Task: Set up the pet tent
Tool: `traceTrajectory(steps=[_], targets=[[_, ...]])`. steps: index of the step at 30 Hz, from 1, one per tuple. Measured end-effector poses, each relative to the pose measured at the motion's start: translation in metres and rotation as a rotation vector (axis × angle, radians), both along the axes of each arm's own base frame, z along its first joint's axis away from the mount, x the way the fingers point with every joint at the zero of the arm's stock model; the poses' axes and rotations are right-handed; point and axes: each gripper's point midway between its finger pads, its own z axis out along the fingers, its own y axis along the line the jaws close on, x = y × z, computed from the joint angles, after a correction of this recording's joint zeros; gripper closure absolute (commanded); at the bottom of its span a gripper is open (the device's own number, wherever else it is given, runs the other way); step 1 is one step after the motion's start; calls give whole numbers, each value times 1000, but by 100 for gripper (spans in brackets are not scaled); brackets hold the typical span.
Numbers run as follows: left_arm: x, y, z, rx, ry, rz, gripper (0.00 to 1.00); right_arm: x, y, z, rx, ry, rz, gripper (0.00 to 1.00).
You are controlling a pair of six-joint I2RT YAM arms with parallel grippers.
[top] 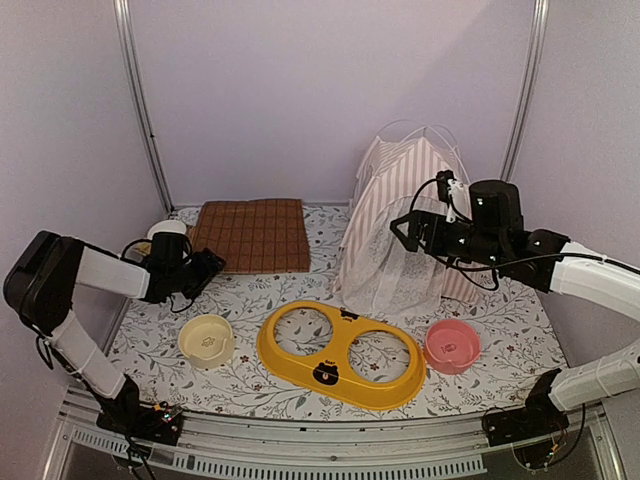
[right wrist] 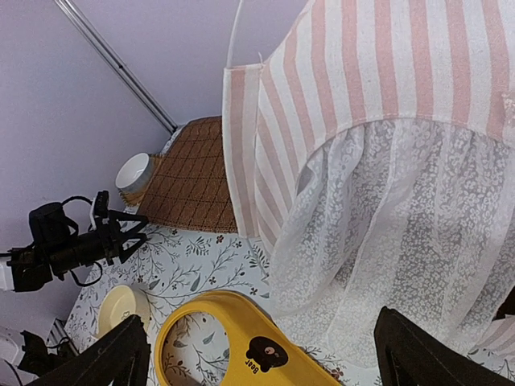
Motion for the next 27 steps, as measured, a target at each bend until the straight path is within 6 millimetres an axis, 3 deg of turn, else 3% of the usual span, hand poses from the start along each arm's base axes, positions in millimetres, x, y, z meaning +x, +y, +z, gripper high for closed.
traceTrajectory(steps=[9,13,17,20,24,27], targets=[[36,13,-15,-42,-35,58,25,-17,-7,19,53,-43,32,1],[56,14,-9,-68,-79,63,44,-20,-9,22,61,-52,32,1],[69,12,-5,-95,-103,47,83,-20,-10,21,63,-52,32,1],[76,7,5,-108,-132,18,99,-20,-10,22,64,-55,32,1],[82,0,26,-86,-184,-44,100,-20,-10,22,64,-56,32,1],[84,-6,57,-53,-245,-96,100,-20,-10,22,63,-56,32,1]])
